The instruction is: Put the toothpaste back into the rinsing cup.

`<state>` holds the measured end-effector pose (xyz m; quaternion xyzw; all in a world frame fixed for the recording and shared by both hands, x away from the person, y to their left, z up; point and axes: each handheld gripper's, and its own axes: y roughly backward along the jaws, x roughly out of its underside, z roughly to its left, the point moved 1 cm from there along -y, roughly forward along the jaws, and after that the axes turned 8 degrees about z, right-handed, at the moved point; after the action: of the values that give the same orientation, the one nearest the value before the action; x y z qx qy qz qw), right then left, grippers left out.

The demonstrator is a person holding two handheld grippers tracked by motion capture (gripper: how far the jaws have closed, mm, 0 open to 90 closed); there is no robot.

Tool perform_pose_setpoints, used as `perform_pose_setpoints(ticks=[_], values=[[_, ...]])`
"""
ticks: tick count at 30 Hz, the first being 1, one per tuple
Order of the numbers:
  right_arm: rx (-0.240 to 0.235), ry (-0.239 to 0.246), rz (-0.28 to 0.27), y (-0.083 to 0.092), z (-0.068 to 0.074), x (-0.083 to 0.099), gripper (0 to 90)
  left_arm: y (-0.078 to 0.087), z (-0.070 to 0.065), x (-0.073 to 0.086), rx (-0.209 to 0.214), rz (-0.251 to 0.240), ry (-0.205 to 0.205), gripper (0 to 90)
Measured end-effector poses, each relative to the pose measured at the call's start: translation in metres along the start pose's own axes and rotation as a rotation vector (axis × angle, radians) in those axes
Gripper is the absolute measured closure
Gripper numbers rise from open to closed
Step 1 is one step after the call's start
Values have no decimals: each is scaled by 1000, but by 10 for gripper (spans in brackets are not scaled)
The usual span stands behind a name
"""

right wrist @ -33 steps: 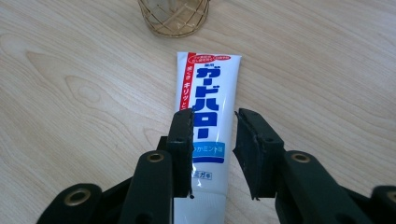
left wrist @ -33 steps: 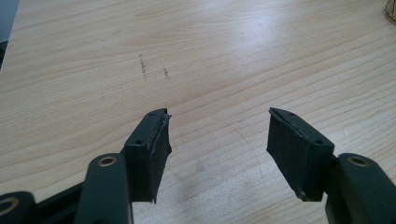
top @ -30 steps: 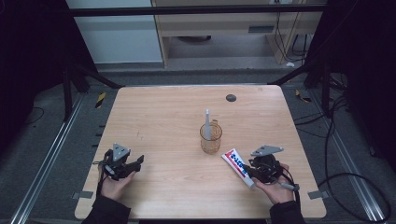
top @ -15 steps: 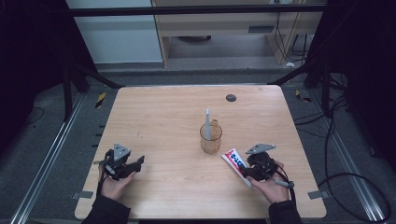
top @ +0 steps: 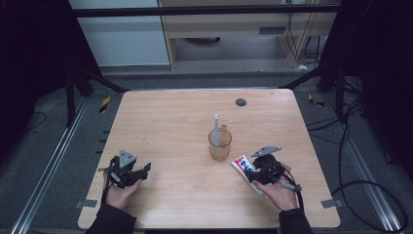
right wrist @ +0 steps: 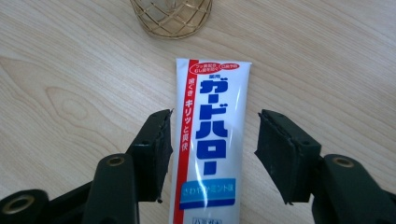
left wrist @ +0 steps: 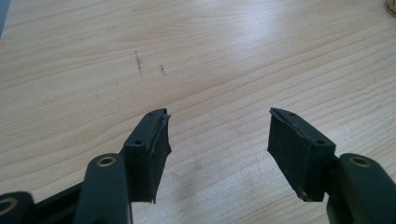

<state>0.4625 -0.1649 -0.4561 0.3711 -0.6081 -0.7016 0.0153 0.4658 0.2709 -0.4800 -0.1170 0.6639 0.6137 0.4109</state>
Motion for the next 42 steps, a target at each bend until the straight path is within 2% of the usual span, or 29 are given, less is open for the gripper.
perform_pose_setpoints(ticks=[14,32,42], values=[[0,-16,39,-16,-1,-14,396,-1,0,-1,1,6,-2,376],[-12,-7,106,-37,0,-18,386,-2,0,-1,4,10,-4,376],[3,-1,141,-45,-1,-19,389,-2,0,-1,3,10,-6,376]])
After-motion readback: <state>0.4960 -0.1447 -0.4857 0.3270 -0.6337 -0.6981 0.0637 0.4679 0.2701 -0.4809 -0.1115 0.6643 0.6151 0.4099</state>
